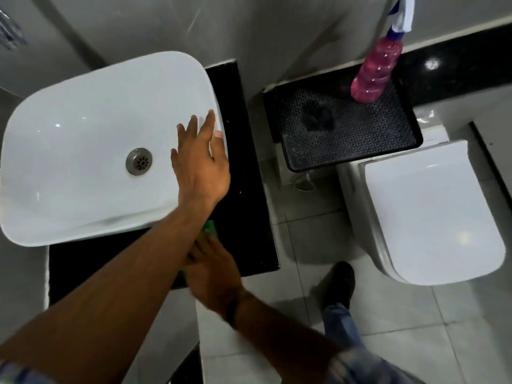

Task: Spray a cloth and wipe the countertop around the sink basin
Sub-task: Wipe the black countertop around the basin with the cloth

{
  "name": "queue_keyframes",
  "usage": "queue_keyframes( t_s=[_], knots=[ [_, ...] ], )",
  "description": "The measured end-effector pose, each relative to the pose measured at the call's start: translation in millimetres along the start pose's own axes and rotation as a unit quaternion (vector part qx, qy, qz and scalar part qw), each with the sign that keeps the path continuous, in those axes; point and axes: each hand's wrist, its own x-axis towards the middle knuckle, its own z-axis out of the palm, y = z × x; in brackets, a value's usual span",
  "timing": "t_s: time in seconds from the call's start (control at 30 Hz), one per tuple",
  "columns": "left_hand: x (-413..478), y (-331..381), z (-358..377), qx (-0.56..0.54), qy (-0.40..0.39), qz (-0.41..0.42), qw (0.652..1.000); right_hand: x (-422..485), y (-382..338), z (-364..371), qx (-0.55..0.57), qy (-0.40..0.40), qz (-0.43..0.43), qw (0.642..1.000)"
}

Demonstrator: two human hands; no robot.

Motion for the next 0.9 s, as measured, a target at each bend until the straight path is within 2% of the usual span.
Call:
queue_keyframes(
  t_s=[0.03,0.17,0.23,0.37,0.57,0.67,0.73,0.8,0.9],
  knots=[
    [-1,1,-1,0.001,0.002,0.003,1.0,-8,18,-4,-0.055,0.017,0.005,0.998],
    [-1,3,-1,0.01,0.0,0.004,1.0,-52,60,-48,-0.121,0.017,0.104,0.987],
    [-1,3,-1,0.011,-0.001,0.003,1.0,-52,52,-54,-0.114,-0.008,0.149,0.982],
    [-2,1,-1,0.002,-0.004,0.001,1.0,-22,30,-55,-0.072,0.015,0.254,0.964],
    [1,-1,3,-0.023,0.004,0.011,1.0,-17,43,-70,-0.024,-0.03,0.279,0.96],
    [-2,-2,2,-0.023,0.004,0.012,1.0,-24,81,-85,0.019,0.008,0.302,0.953],
    [-2,-1,1,-0.023,-0.003,0.009,1.0,-22,121,-105,0.033,0.039,0.348,0.936],
    [-6,0,-2,-0.031,0.003,0.008,0.999,-10,167,-131,-0.004,0.079,0.377,0.923],
    [-3,5,0,-0.052,0.018,0.003,0.998,45,250,-176,-0.043,0.135,0.348,0.927]
  ],
)
